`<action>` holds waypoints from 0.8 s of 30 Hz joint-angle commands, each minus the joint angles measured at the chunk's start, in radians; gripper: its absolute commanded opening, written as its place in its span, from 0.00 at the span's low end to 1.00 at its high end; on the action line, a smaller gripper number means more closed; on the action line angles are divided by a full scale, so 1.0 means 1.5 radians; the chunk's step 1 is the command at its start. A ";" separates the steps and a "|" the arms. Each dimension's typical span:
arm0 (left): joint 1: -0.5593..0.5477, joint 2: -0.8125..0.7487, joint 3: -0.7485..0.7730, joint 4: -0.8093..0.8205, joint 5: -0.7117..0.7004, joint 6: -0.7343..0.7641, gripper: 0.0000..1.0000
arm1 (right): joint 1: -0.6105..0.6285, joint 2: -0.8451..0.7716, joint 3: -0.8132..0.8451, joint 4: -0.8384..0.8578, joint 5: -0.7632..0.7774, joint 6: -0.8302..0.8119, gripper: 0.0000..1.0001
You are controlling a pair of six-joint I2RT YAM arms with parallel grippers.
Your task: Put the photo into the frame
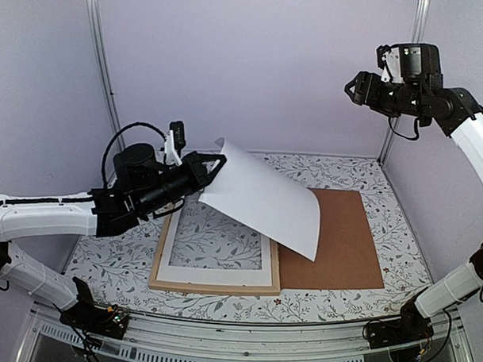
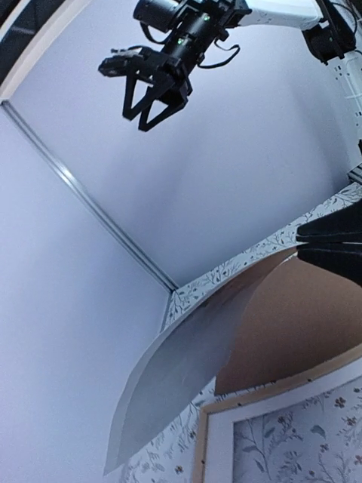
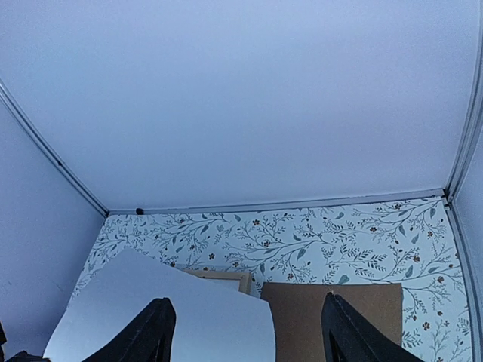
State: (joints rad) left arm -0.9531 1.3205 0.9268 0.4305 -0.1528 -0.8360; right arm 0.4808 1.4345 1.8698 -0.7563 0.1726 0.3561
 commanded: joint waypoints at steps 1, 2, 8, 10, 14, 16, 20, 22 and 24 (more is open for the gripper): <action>0.062 -0.089 -0.180 0.040 -0.040 -0.157 0.00 | -0.006 0.012 -0.031 0.002 -0.029 -0.011 0.70; 0.072 -0.106 -0.220 0.035 -0.041 -0.179 0.00 | -0.006 0.012 -0.038 0.006 -0.032 -0.012 0.70; 0.081 -0.166 -0.376 -0.016 -0.042 -0.248 0.00 | -0.006 0.028 -0.066 0.021 -0.063 -0.007 0.70; 0.081 -0.181 -0.396 -0.041 -0.043 -0.257 0.00 | -0.005 0.037 -0.068 0.023 -0.072 -0.006 0.70; 0.081 -0.214 -0.413 -0.103 -0.066 -0.258 0.00 | -0.005 0.045 -0.081 0.033 -0.084 -0.003 0.70; 0.081 -0.229 -0.412 -0.127 -0.082 -0.247 0.00 | -0.005 0.048 -0.087 0.036 -0.088 -0.003 0.70; 0.085 -0.240 -0.403 -0.167 -0.109 -0.228 0.00 | -0.005 0.055 -0.098 0.040 -0.096 -0.004 0.70; 0.087 -0.234 -0.397 -0.175 -0.114 -0.220 0.00 | -0.004 0.059 -0.105 0.044 -0.102 -0.004 0.70; 0.089 -0.225 -0.395 -0.183 -0.116 -0.219 0.00 | -0.005 0.064 -0.111 0.044 -0.107 -0.005 0.70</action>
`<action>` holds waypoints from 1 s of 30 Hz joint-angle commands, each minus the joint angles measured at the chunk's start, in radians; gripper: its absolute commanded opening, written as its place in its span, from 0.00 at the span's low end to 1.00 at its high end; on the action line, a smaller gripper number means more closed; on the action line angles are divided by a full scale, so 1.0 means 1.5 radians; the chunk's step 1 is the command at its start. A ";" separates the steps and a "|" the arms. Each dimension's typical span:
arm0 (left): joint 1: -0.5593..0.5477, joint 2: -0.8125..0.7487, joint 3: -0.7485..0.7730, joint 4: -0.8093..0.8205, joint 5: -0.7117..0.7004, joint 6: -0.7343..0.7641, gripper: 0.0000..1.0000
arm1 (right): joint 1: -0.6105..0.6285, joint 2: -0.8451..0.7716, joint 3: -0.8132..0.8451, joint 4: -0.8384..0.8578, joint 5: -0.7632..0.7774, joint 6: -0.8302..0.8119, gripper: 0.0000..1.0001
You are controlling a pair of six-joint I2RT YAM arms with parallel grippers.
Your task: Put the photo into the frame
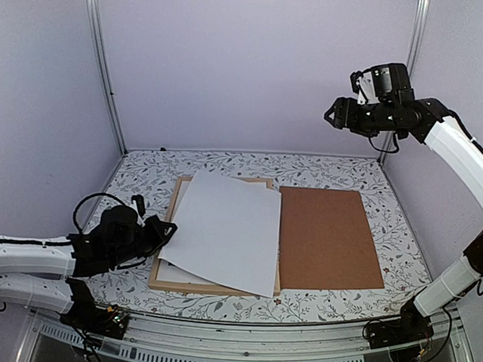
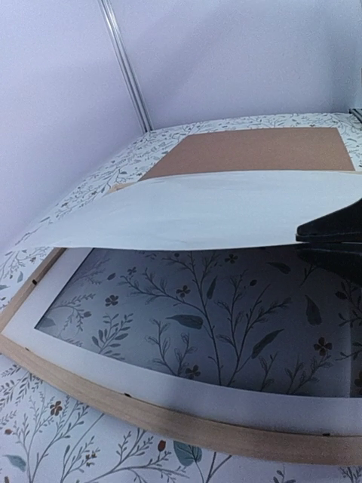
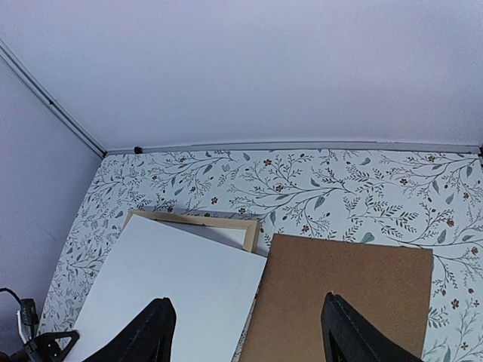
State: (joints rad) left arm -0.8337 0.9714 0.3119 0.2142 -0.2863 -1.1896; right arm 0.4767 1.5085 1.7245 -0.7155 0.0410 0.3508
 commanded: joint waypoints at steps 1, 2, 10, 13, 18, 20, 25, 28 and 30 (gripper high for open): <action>0.010 0.011 0.015 -0.041 -0.028 0.017 0.00 | -0.003 0.017 -0.015 0.017 -0.019 -0.003 0.70; 0.012 0.014 0.017 -0.043 -0.029 0.018 0.00 | -0.002 0.018 -0.017 0.017 -0.020 -0.003 0.70; 0.050 0.059 0.091 -0.129 -0.007 0.074 0.00 | -0.002 0.032 -0.031 0.021 -0.021 -0.011 0.70; 0.067 0.085 0.111 -0.131 0.009 0.092 0.00 | -0.002 0.041 -0.037 0.023 -0.037 -0.014 0.70; 0.076 0.098 0.106 -0.109 0.009 0.082 0.00 | -0.002 0.049 -0.044 0.030 -0.048 -0.018 0.70; 0.077 0.105 0.108 -0.102 0.011 0.083 0.00 | -0.002 0.053 -0.043 0.030 -0.049 -0.021 0.70; 0.076 0.109 0.091 -0.076 0.026 0.054 0.00 | -0.002 0.061 -0.044 0.031 -0.052 -0.025 0.70; 0.067 0.102 0.072 -0.054 0.029 0.025 0.00 | -0.002 0.064 -0.047 0.034 -0.054 -0.025 0.70; 0.057 0.097 0.069 -0.052 0.020 0.014 0.00 | -0.002 0.065 -0.048 0.035 -0.057 -0.025 0.70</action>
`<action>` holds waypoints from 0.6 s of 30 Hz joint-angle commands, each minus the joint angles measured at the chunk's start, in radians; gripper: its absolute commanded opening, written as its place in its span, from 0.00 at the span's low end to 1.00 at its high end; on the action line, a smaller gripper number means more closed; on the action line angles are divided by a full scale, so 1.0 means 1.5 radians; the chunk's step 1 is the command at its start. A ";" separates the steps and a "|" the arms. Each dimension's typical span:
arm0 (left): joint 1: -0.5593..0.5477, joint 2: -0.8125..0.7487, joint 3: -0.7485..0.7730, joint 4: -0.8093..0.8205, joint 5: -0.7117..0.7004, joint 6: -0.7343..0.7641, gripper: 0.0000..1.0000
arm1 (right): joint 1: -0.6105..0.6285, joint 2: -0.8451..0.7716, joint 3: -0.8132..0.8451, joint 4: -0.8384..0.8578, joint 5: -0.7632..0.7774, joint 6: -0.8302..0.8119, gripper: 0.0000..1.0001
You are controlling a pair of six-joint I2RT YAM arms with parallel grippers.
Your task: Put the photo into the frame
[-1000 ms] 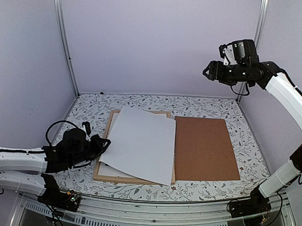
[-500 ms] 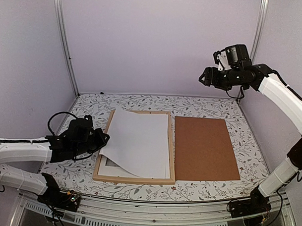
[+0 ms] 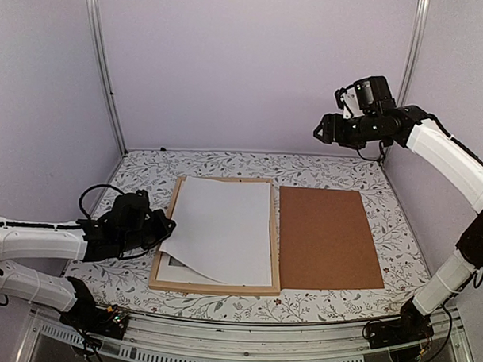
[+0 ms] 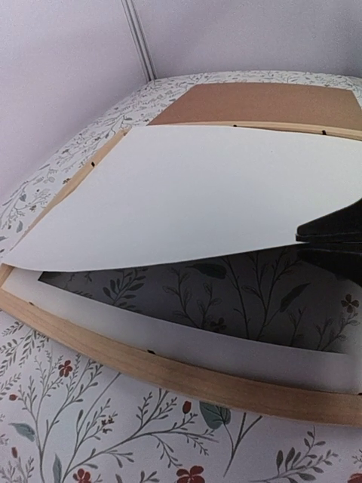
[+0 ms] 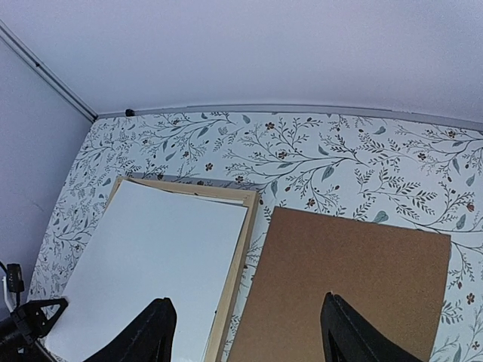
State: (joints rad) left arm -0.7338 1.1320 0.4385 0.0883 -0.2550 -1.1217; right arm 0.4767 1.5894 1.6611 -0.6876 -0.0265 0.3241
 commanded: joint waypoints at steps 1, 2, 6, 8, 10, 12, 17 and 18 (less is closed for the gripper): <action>-0.016 -0.014 -0.014 0.027 -0.007 -0.035 0.00 | -0.002 0.013 -0.006 0.017 -0.013 -0.007 0.69; -0.021 -0.019 -0.014 0.023 -0.015 -0.040 0.00 | -0.002 0.014 -0.006 0.017 -0.013 -0.007 0.69; -0.034 -0.048 -0.019 -0.008 -0.047 -0.054 0.00 | -0.002 0.015 -0.009 0.018 -0.013 -0.008 0.69; -0.036 -0.070 -0.026 -0.021 -0.062 -0.060 0.00 | -0.002 0.016 -0.010 0.019 -0.014 -0.007 0.69; -0.037 -0.089 -0.032 -0.034 -0.076 -0.065 0.00 | -0.002 0.017 -0.010 0.019 -0.016 -0.007 0.69; -0.037 -0.094 -0.033 -0.042 -0.081 -0.064 0.00 | -0.002 0.018 -0.010 0.020 -0.017 -0.008 0.69; -0.037 -0.052 -0.021 -0.016 -0.060 -0.051 0.00 | -0.002 0.023 -0.009 0.023 -0.022 -0.007 0.69; -0.037 -0.039 -0.017 -0.010 -0.055 -0.047 0.00 | -0.002 0.023 -0.009 0.023 -0.023 -0.007 0.69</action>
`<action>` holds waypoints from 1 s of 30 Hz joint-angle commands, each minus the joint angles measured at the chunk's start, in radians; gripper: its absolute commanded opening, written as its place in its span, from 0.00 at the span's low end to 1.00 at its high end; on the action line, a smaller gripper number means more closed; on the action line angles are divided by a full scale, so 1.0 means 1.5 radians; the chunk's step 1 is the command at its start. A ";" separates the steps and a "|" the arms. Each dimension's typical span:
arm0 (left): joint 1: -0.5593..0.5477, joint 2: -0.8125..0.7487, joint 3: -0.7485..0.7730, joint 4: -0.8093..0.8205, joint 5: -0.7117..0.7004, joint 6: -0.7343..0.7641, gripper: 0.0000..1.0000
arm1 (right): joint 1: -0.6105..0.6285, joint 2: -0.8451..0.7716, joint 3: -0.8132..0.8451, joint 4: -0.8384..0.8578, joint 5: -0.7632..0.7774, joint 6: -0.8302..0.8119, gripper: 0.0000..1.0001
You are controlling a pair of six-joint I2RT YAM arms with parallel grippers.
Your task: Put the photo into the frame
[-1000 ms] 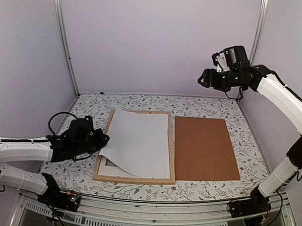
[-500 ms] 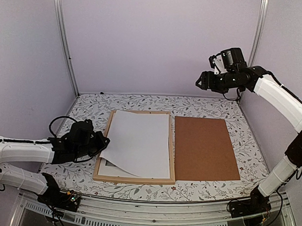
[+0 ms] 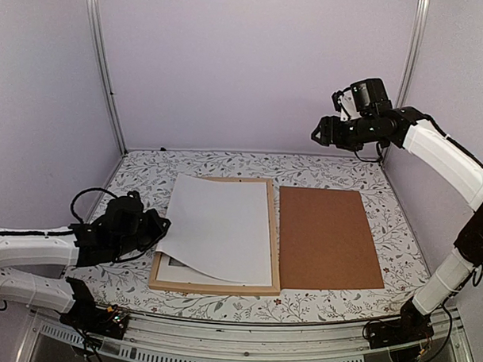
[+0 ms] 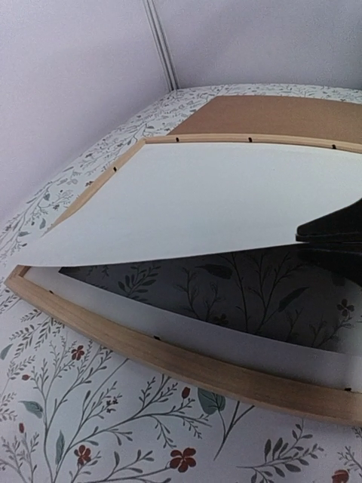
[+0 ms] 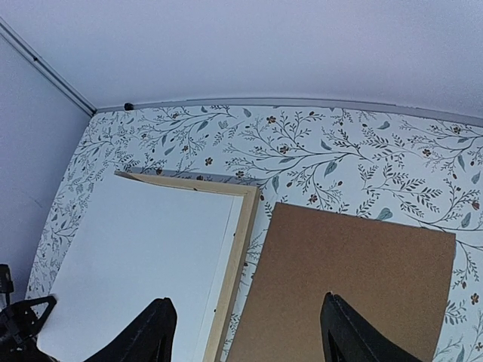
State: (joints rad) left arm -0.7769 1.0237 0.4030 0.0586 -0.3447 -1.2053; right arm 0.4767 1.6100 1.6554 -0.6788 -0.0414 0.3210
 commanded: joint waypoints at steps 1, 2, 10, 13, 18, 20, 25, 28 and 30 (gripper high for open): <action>-0.010 0.044 0.010 0.016 0.009 0.011 0.00 | -0.002 0.010 -0.005 0.016 -0.013 -0.004 0.69; -0.011 0.052 0.014 0.021 0.011 0.012 0.00 | -0.002 0.010 -0.005 0.014 -0.012 -0.004 0.69; -0.033 0.059 0.014 0.030 -0.001 -0.001 0.00 | -0.002 0.008 -0.007 0.013 -0.010 -0.008 0.69; -0.045 0.068 0.016 0.031 -0.007 -0.008 0.00 | -0.002 0.012 -0.008 0.015 -0.015 -0.006 0.69; -0.057 0.070 0.018 0.022 -0.027 -0.012 0.00 | -0.002 0.009 -0.010 0.014 -0.014 -0.005 0.69; -0.060 0.064 0.016 0.013 -0.039 -0.015 0.00 | -0.001 0.008 -0.010 0.013 -0.012 -0.006 0.69; -0.065 0.043 0.005 -0.003 -0.067 -0.030 0.00 | -0.001 0.010 -0.010 0.015 -0.016 -0.006 0.69; -0.065 0.029 0.001 -0.012 -0.085 -0.036 0.00 | -0.002 0.013 -0.010 0.017 -0.020 -0.006 0.69; -0.065 0.023 -0.001 -0.017 -0.092 -0.040 0.00 | -0.001 0.014 -0.009 0.017 -0.020 -0.005 0.69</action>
State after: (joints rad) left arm -0.8627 1.0870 0.4068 0.0601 -0.4294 -1.2469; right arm 0.4767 1.6199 1.6478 -0.6781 -0.0624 0.3180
